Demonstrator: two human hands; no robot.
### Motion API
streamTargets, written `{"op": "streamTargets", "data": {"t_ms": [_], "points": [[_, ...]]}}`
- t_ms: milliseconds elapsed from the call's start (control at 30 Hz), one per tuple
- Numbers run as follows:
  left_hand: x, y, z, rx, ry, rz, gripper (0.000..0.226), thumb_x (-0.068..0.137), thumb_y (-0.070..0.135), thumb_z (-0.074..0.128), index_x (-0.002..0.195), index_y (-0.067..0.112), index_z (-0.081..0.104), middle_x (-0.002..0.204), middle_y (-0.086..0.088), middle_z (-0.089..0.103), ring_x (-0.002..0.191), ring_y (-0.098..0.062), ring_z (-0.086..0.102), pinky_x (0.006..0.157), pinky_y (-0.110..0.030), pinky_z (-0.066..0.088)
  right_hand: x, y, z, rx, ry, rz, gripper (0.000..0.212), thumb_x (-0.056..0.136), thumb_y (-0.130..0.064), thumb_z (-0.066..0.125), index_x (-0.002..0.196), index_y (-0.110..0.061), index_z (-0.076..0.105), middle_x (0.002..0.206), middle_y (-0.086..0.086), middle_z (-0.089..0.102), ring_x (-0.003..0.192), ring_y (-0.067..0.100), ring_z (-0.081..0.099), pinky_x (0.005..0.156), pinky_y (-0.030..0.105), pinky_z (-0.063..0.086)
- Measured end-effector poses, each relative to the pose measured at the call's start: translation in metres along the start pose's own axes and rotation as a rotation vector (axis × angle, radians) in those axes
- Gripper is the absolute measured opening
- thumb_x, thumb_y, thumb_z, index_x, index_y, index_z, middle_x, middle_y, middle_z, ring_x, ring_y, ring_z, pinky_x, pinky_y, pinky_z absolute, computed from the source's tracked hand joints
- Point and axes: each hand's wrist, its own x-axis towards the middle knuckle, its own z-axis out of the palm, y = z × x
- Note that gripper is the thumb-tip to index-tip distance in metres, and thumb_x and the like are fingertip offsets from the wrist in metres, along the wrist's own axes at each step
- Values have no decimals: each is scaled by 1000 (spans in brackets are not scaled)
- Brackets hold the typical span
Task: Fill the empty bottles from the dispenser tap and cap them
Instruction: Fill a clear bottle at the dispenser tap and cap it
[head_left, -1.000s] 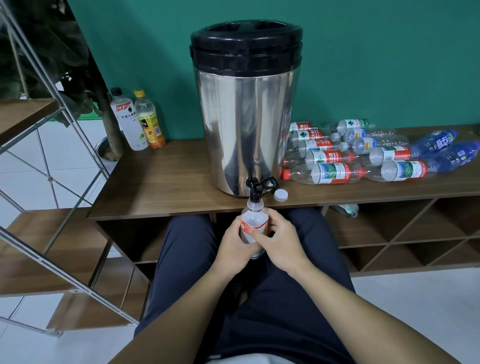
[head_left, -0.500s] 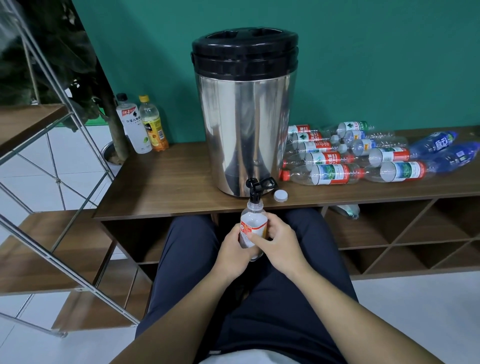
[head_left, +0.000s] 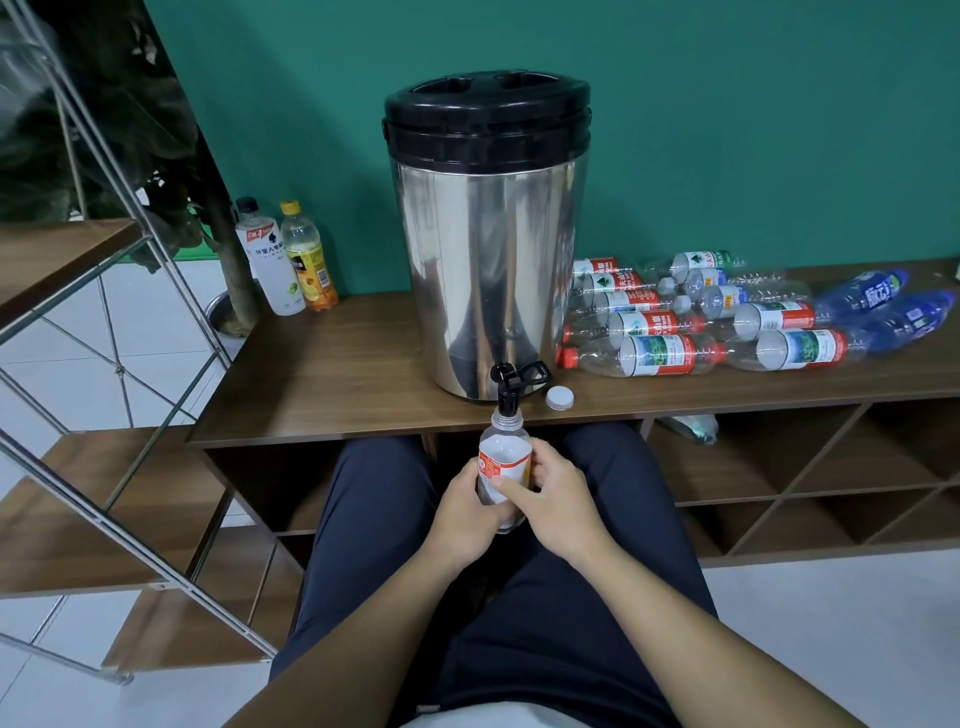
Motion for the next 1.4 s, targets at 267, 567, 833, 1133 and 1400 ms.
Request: {"op": "streamTargets", "data": {"t_ms": [267, 567, 833, 1133, 1400], "points": [[2, -3, 0, 18, -16, -3, 57, 84, -4, 81, 132, 25, 69, 119, 7, 82, 110, -11, 78, 96, -27, 63, -1, 0, 0, -19, 0, 0, 46, 92, -24, 89, 134, -31, 71, 116, -13, 83, 108, 6, 79, 99, 41, 65], [2, -5, -1, 42, -17, 12, 55, 83, 0, 80, 131, 27, 70, 118, 8, 82, 110, -9, 78, 95, -25, 62, -1, 1, 0, -22, -3, 15, 48, 93, -24, 90, 136, -29, 70, 115, -14, 83, 107, 6, 79, 98, 40, 66], [3, -6, -1, 41, -14, 10, 54, 86, 0, 82, 133, 24, 69, 120, 9, 82, 111, -6, 77, 93, -20, 59, 0, 2, 0, -48, -2, 14, 47, 91, -29, 90, 134, -33, 71, 115, -15, 82, 107, 5, 79, 97, 40, 65], [4, -8, -1, 63, -15, 1, 57, 86, 1, 84, 134, 27, 68, 122, 10, 81, 113, -5, 76, 99, -25, 61, 1, 4, 1, -61, -2, 23, 47, 90, -29, 90, 133, -35, 70, 114, -16, 82, 106, 4, 79, 97, 40, 66], [2, -8, -1, 56, -16, 3, 57, 86, -3, 82, 134, 25, 69, 121, 10, 81, 112, -6, 77, 94, -19, 59, 0, 4, 1, -71, 8, 23, 48, 90, -27, 92, 133, -33, 71, 113, -16, 82, 105, 3, 78, 96, 37, 66]]}}
